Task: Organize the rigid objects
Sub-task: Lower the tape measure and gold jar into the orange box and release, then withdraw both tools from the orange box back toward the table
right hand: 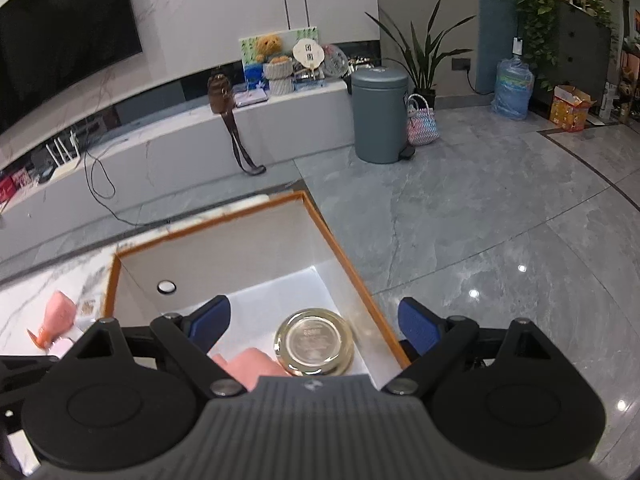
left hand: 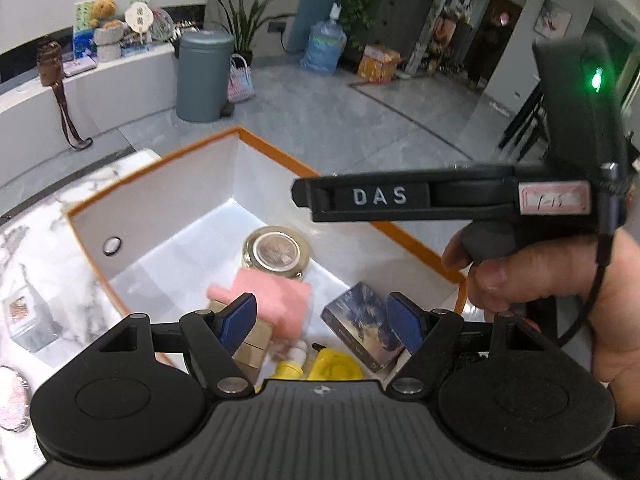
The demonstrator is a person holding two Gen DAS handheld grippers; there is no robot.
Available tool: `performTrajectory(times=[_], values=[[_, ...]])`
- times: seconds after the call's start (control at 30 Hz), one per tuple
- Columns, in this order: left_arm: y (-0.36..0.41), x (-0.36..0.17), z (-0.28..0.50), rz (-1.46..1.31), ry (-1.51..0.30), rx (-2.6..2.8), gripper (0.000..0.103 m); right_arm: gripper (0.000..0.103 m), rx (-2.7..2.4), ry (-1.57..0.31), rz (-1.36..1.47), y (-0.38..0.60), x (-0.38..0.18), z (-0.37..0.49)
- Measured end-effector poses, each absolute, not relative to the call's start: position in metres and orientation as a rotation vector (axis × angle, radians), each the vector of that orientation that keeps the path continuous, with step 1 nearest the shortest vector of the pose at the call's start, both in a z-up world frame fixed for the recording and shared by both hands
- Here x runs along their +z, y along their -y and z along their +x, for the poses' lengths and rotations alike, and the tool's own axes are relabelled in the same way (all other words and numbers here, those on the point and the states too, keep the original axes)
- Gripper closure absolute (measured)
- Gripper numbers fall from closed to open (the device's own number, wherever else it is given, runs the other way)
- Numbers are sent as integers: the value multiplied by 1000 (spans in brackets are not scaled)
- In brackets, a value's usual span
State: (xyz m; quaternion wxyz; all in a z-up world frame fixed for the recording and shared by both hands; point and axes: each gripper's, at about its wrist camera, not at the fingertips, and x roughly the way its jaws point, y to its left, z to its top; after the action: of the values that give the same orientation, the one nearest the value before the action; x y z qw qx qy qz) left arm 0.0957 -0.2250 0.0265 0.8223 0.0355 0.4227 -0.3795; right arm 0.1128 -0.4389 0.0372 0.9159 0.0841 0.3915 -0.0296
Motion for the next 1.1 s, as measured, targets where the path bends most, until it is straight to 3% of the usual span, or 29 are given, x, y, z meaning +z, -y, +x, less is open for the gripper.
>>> performTrajectory(times=[1.1], values=[[60, 29, 133, -34, -887, -490, 16, 14, 152, -763, 70, 312, 48, 129]])
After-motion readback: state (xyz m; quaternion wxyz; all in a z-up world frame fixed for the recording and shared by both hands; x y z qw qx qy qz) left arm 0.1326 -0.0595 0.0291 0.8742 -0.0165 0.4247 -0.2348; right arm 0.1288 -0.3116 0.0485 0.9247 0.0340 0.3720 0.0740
